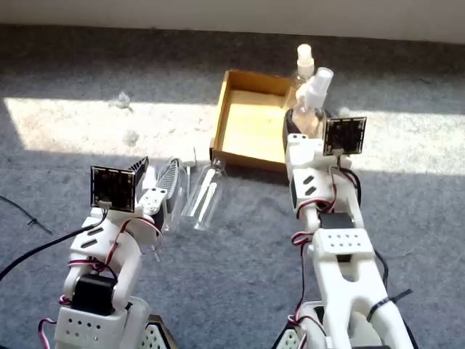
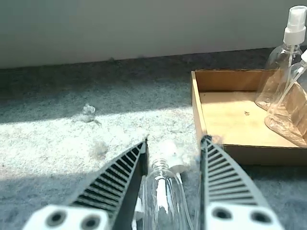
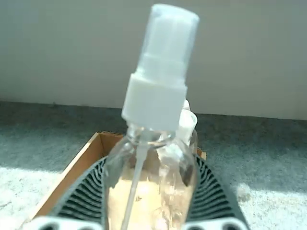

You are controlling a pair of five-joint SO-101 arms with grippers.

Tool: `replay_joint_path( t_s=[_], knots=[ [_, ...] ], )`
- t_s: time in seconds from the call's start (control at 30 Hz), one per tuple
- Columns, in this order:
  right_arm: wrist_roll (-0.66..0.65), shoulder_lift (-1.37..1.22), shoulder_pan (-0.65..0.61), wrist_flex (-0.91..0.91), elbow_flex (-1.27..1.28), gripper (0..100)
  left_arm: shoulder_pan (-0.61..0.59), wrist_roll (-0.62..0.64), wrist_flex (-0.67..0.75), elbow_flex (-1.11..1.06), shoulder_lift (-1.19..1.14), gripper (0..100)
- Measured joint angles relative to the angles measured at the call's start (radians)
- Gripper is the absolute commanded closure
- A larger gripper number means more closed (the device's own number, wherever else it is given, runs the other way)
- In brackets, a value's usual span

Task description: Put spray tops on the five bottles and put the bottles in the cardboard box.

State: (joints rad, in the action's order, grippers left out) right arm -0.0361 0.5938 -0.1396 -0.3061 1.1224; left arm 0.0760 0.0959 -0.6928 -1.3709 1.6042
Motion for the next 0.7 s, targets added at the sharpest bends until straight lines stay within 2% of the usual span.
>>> replay_joint_path(
  t_s=[0.43, 0.7],
  knots=[
    [0.0, -0.459, -0.002, -0.496, -0.011, 99.4, 0.0, 0.0, 0.028, -0.017, 0.0, 83],
    [0.002, -0.574, -0.002, -0.597, -0.028, 99.4, 0.0, 0.0, 0.028, -0.017, 0.0, 83]
  ],
)
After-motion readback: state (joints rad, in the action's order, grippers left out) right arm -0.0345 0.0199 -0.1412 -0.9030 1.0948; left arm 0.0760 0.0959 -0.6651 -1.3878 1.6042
